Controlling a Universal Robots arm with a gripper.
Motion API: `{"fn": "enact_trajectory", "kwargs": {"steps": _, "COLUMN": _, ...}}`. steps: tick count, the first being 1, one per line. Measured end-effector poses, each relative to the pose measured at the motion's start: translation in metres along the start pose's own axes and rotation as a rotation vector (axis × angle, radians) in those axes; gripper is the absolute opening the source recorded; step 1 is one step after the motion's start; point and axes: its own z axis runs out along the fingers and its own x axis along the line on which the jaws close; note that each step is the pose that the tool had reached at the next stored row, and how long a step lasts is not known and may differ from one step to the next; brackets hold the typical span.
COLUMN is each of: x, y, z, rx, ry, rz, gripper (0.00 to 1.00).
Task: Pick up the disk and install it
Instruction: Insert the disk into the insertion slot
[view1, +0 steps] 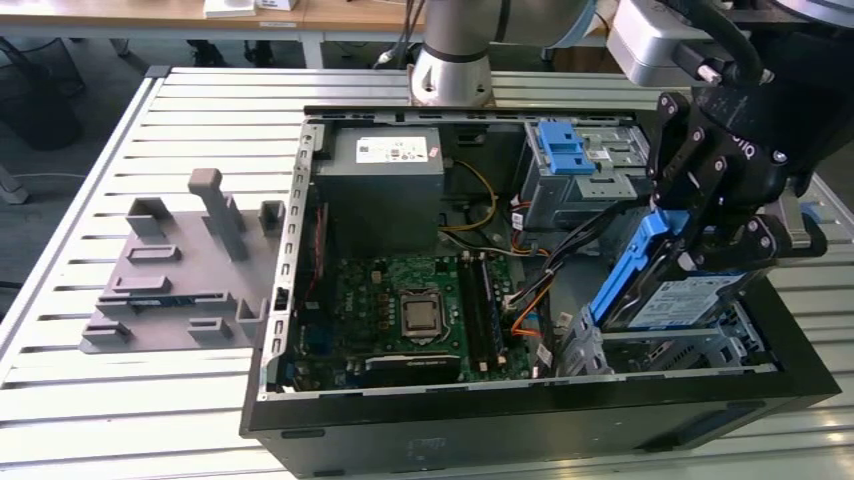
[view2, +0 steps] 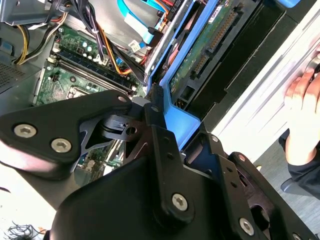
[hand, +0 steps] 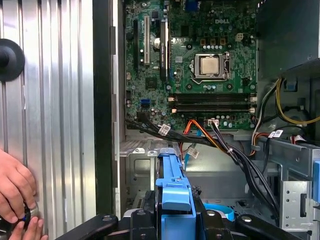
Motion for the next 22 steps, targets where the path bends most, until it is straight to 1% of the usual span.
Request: {"fn": "enact_trajectory", "kwargs": {"steps": 22, "x": -0.0003, "y": -0.0004, "z": 0.0132, "rx": 0.0000, "ry": -0.0002, "rz": 0.000, "gripper": 0.36}}
